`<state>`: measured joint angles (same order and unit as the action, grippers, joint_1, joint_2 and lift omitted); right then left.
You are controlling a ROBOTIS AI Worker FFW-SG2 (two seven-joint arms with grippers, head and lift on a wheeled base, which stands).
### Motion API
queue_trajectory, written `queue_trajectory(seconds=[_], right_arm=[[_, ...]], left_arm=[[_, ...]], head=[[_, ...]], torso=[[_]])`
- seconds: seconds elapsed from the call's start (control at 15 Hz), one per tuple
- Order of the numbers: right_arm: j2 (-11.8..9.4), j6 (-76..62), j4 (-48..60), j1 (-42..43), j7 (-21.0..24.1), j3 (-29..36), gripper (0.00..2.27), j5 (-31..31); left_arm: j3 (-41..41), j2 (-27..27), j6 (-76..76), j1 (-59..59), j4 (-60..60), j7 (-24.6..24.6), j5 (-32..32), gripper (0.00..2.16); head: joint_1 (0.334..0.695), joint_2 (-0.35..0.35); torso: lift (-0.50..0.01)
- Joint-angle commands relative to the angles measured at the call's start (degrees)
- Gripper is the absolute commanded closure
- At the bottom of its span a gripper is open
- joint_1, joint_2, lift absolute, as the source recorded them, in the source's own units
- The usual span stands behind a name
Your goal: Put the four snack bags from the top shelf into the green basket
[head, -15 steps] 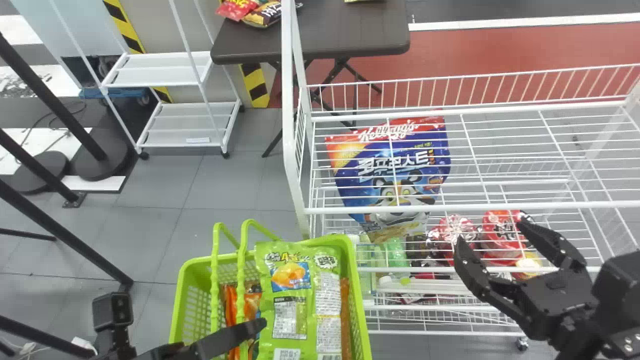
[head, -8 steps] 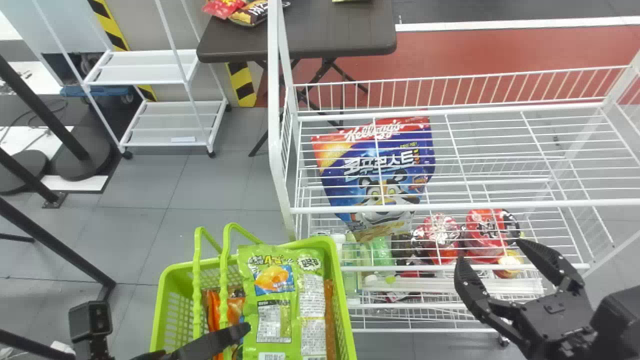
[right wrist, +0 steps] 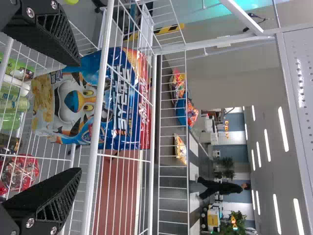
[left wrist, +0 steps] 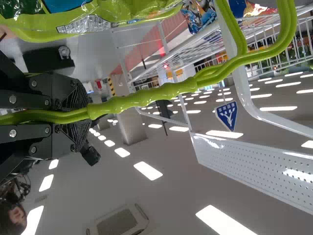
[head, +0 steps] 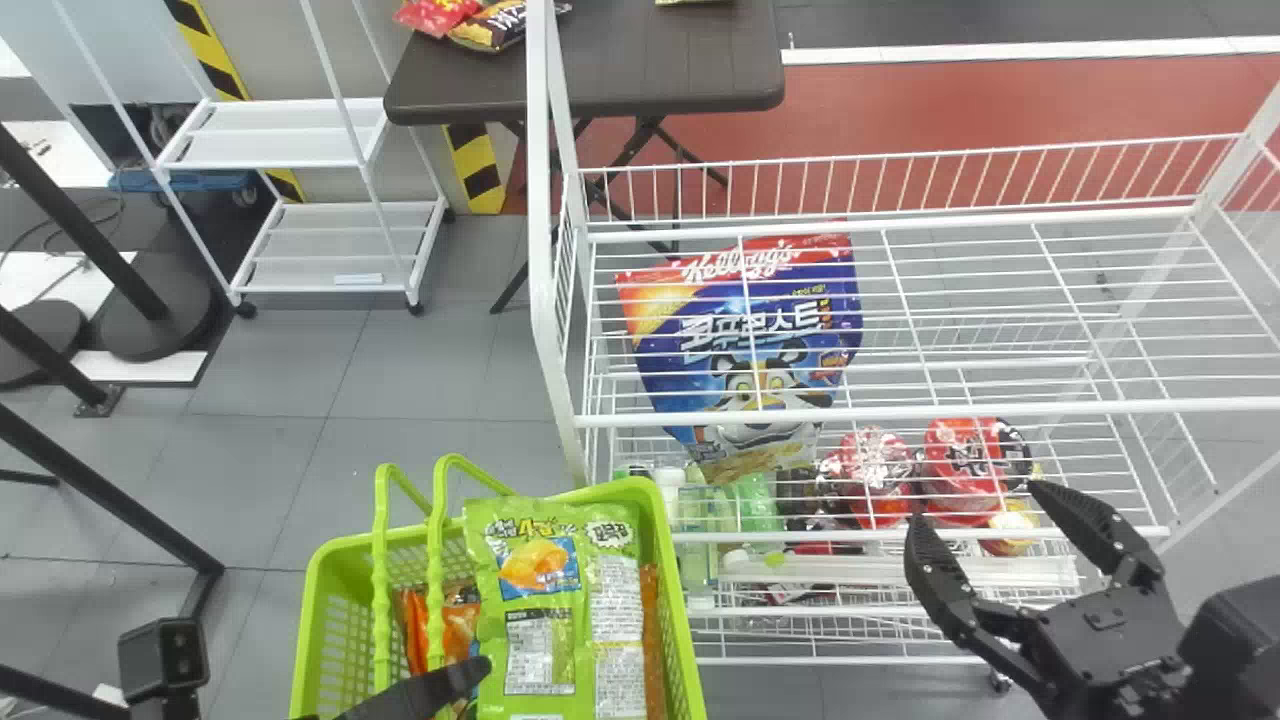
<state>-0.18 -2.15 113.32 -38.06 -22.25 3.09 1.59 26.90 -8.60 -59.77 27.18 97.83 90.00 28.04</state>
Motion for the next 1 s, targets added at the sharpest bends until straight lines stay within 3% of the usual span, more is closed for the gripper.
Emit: queue_trajectory(seconds=[0.0, 0.93], right_arm=[[0.2, 0.0, 0.1, -0.3, -0.1, 0.0, 0.04, 0.1], [0.2, 0.4, 1.5, -1.1, 0.0, 0.1, 0.04, 0.8]], left_arm=[[0.0, 0.1, 0.0, 0.2, 0.2, 0.6, 0.0, 2.15], [-0.3, 0.3, -0.1, 0.2, 0.8, 0.6, -0.2, 2.15]], head=[[0.695, 0.085], [0.695, 0.078]], torso=[[0.000], [0.000]])
